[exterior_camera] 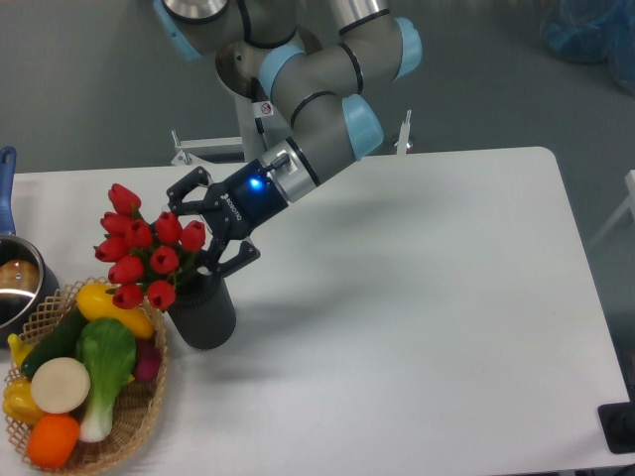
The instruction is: Insert the flowers into the vase
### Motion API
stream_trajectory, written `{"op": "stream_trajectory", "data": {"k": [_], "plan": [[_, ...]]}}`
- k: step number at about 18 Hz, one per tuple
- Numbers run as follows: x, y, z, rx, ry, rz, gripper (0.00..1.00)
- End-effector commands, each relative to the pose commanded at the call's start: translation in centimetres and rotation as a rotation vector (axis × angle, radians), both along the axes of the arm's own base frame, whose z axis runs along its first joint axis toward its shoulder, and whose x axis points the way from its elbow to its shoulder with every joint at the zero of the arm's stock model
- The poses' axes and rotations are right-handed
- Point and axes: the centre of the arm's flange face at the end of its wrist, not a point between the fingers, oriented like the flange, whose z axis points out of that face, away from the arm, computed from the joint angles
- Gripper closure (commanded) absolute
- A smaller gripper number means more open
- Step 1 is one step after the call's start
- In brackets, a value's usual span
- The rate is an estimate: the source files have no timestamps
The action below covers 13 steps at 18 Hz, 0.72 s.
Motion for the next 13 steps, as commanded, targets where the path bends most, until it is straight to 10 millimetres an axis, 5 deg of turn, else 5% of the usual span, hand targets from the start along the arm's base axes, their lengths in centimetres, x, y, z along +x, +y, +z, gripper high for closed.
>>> {"op": "stream_trajectory", "data": {"k": [13], "plan": [[-4.4,-4.3,2.8,0.03,0.052,0.126,0.0]]}}
